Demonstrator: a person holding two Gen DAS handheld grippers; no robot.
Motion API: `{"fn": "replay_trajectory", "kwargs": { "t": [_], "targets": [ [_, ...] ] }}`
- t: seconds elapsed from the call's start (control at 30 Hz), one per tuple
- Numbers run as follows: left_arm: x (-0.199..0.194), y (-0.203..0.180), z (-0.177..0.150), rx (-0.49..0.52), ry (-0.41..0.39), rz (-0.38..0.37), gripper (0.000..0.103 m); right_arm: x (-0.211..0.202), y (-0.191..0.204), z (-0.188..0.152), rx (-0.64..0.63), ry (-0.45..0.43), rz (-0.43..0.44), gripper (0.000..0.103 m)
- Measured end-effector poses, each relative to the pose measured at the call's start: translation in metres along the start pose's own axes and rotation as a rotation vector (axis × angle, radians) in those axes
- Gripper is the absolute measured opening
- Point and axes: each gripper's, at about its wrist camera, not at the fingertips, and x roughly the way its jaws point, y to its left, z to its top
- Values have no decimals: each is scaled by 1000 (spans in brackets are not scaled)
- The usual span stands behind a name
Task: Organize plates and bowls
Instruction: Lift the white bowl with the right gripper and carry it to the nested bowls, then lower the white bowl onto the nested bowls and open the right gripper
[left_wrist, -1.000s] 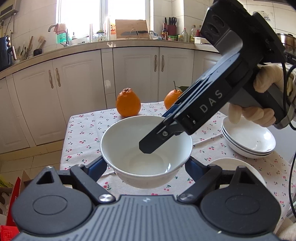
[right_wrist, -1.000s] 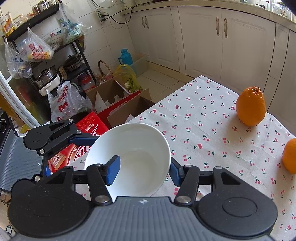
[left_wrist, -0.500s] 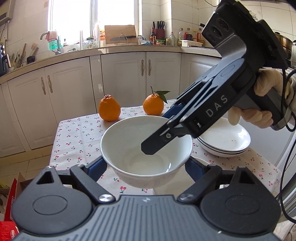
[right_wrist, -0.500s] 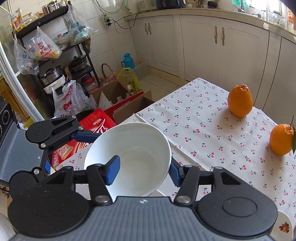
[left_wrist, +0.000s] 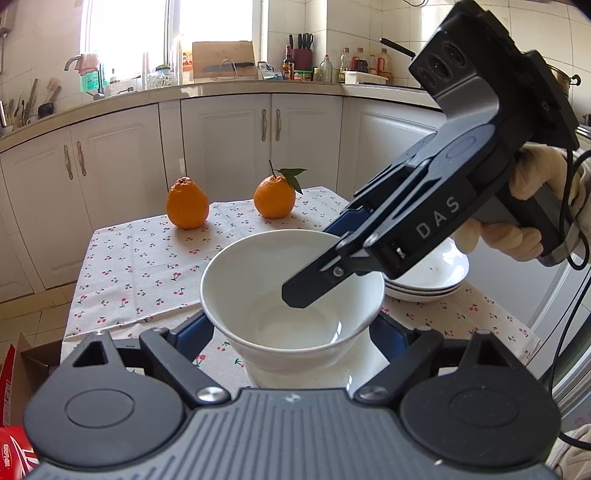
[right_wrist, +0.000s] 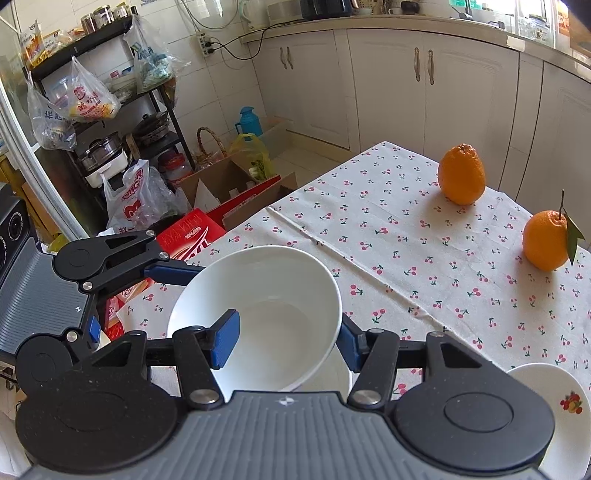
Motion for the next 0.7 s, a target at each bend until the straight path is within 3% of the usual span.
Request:
{"fn": "replay_trajectory", "kwargs": {
  "t": [0.7],
  "targets": [
    [13, -13, -15, 13, 75, -28, 91, 14, -6, -27, 35, 39, -8, 63]
  ]
}}
